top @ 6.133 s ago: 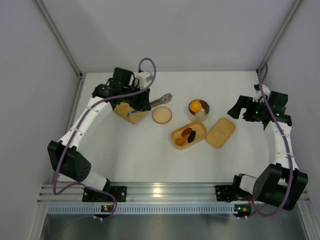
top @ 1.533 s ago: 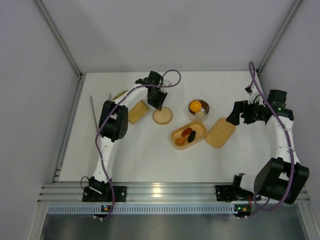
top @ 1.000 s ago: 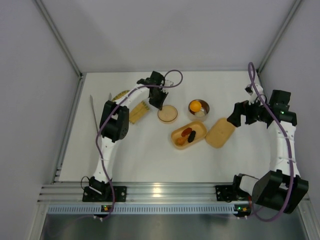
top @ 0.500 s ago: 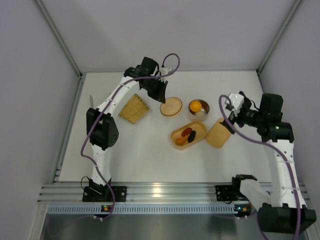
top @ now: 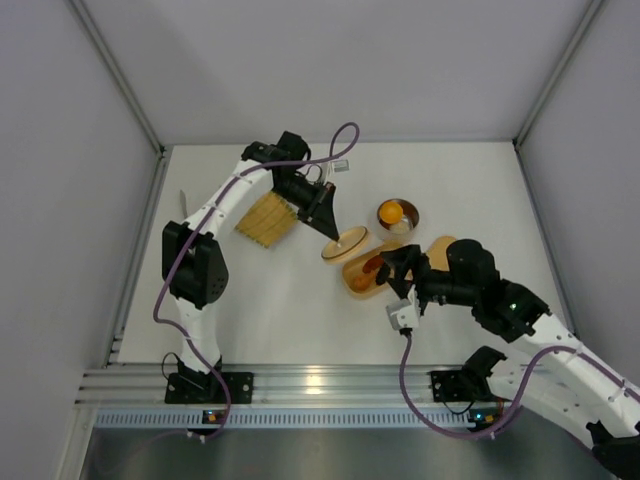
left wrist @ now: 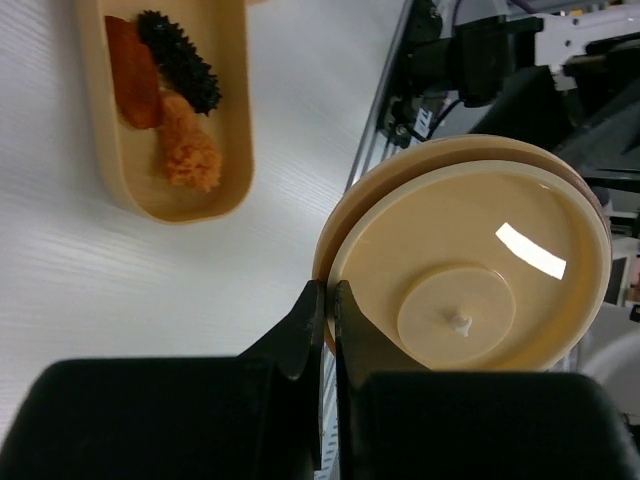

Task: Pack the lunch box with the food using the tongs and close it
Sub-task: Pick up the box lid from the center of the board, then close the box lid on the packing box.

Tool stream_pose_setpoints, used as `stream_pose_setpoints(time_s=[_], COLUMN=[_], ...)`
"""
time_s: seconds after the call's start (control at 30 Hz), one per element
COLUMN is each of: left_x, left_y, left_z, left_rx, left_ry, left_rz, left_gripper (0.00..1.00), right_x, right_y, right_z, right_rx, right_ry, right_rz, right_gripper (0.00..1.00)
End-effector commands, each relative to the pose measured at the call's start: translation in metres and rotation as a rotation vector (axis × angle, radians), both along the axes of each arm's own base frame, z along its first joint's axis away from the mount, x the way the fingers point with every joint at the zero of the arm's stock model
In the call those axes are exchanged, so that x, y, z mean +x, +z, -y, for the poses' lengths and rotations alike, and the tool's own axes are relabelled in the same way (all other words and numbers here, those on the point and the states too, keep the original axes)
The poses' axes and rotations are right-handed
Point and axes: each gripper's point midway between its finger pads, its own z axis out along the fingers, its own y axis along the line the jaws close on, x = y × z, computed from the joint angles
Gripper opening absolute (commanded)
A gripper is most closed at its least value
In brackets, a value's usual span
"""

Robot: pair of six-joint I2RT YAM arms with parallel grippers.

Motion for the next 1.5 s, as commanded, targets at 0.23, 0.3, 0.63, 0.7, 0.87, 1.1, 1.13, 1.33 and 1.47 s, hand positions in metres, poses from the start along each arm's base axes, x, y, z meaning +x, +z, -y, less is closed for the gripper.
stream_pose_setpoints(time_s=[0.23, 0.3, 0.63, 0.7, 0.87, 1.1, 1.13, 1.33, 1.47], left_x=[-0.052, -0.054, -0.055, -0.056, -0.056, -0.058, -0.059, -0.057, -0.057], left_y=[0.042, 0.044, 0.044, 0.044, 0.042, 0.037, 0.036, 0.028, 0.027], left_z=[0.002, 0.002, 0.004, 0.004, 0.006, 0.008, 0.009, 0.011, 0.011], left_rx=[-0.206, -0.213, -0.213, -0.208, -0.195, -0.180, -0.173, -0.135, -0.130], left_ry=[-0.126, -0.130, -0.134, -0.138, -0.133, -0.142, -0.146, -0.138, -0.134], left_rz=[-0.116, -0.123, -0.120, -0.115, -0.117, -0.114, -0.111, -0.091, -0.089], left_gripper=[0.00, 0.00, 0.00, 0.00, 0.00, 0.00, 0.00, 0.00, 0.00], right_x=[0.013, 0.010, -0.005, -0.007, -0.016, -0.019, -0.018, -0.018, -0.017], right_y=[0.069, 0.085, 0.101, 0.101, 0.084, 0.084, 0.083, 0.075, 0.067], right_z=[-0.030, -0.031, -0.031, -0.033, -0.041, -0.046, -0.047, -0.050, -0.050], right_rx=[0.231, 0.298, 0.378, 0.370, 0.314, 0.302, 0.306, 0.261, 0.224], right_ry=[0.044, 0.040, 0.074, 0.088, 0.148, 0.168, 0.164, 0.172, 0.172], right_rz=[0.430, 0.464, 0.435, 0.408, 0.345, 0.295, 0.279, 0.252, 0.228], right_gripper=[0.57, 0.54, 0.46, 0.46, 0.46, 0.43, 0.42, 0.37, 0.34])
